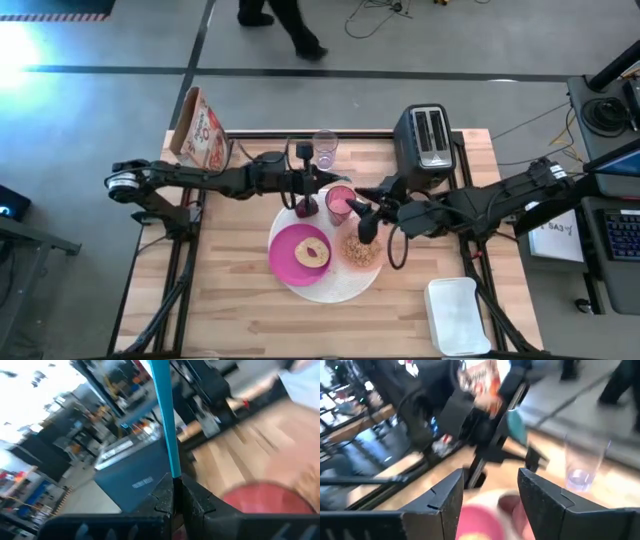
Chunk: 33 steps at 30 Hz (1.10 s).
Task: Arrange a breakfast setting
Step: Put the blue spoon to the right of the white tablemat
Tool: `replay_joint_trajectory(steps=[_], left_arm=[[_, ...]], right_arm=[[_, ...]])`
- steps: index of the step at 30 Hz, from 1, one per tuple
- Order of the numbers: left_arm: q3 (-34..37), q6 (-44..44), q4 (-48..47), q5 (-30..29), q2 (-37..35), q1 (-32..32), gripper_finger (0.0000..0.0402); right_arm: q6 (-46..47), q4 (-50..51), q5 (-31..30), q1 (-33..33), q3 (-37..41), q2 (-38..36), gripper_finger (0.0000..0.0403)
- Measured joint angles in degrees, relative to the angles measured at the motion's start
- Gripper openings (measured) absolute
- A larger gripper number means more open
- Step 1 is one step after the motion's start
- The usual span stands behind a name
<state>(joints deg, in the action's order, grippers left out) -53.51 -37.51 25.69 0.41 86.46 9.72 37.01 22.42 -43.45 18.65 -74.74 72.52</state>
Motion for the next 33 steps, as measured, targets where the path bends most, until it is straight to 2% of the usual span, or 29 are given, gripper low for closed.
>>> replay_joint_trajectory(steps=[3, 9, 20, 24, 29, 33], left_arm=[[-3.1, -2.2, -8.5, 1.5, 0.0, 1.3, 0.0000], [-9.7, -9.6, -18.3, 6.2, -0.1, 2.8, 0.0000], [-26.9, -32.8, -64.1, 6.3, 1.9, 4.8, 0.0000], [-32.0, -37.0, -70.2, 7.9, 3.0, 4.8, 0.0000], [-37.2, -41.4, -81.3, 8.3, 7.1, 4.2, 0.0000], [-39.2, -44.5, -83.1, 9.6, 9.7, 2.1, 0.0000]], right_arm=[[7.2, 6.1, 3.1, 0.0, 0.0, -1.1, 0.0178], [16.1, 14.6, 5.3, 0.0, 0.0, -2.7, 0.0178], [29.1, 22.4, 18.9, 0.0, 0.0, -3.8, 0.0178], [31.5, 22.2, 22.7, -0.3, 0.0, -3.8, 0.0178], [33.7, 21.8, 22.9, -0.4, 0.0, -3.8, 0.0178], [35.1, 21.6, 24.4, -1.6, 0.0, -3.8, 0.0178]])
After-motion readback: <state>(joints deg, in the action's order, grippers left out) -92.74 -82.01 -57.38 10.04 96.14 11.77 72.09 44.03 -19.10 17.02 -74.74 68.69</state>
